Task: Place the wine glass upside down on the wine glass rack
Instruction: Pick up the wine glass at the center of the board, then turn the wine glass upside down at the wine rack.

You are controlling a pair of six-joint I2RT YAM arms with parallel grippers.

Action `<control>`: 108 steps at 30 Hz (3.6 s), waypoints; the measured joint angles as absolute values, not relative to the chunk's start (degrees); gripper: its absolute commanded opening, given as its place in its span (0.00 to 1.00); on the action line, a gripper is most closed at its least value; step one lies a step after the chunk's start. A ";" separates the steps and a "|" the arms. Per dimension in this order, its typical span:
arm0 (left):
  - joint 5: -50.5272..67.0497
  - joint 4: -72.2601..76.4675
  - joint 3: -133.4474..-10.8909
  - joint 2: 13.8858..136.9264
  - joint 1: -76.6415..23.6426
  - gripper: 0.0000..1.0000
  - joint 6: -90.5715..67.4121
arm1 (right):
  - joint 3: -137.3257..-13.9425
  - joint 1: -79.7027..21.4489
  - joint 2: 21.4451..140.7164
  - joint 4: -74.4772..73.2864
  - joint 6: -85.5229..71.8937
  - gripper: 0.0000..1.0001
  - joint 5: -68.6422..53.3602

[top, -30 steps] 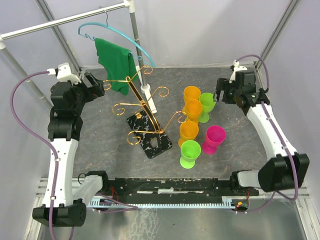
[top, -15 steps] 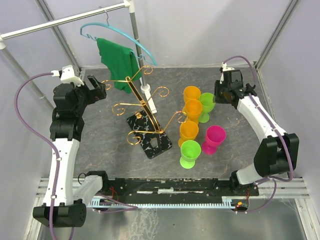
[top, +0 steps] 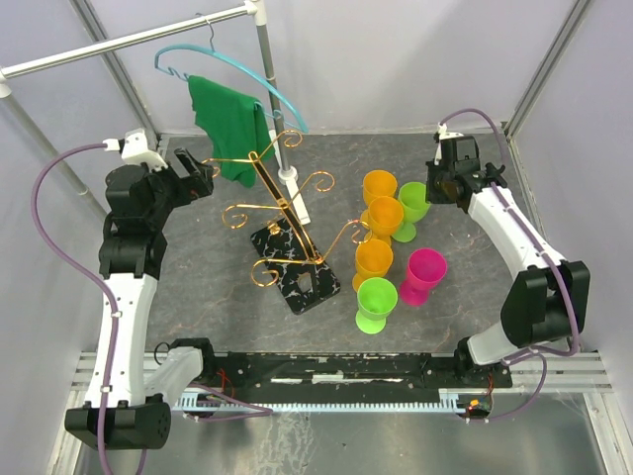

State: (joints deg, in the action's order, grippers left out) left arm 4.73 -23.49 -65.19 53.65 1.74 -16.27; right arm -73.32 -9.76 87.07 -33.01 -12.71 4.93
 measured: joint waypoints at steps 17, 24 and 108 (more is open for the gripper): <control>5.08 -26.28 -70.02 56.23 1.74 0.99 -38.68 | -76.09 -9.98 62.39 -32.45 -5.13 0.01 15.33; 7.90 -26.76 -72.20 54.96 1.74 0.99 -53.74 | -76.05 -11.88 54.74 -23.00 -3.51 0.01 12.93; 22.09 -10.46 -57.25 47.70 2.07 0.29 -95.48 | -78.89 -75.88 92.20 42.76 45.52 0.01 24.08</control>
State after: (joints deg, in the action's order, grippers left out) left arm 22.09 -10.46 -57.25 47.70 2.07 -95.48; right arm -78.89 -75.88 92.20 42.76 45.52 24.08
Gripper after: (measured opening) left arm 0.394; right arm 0.015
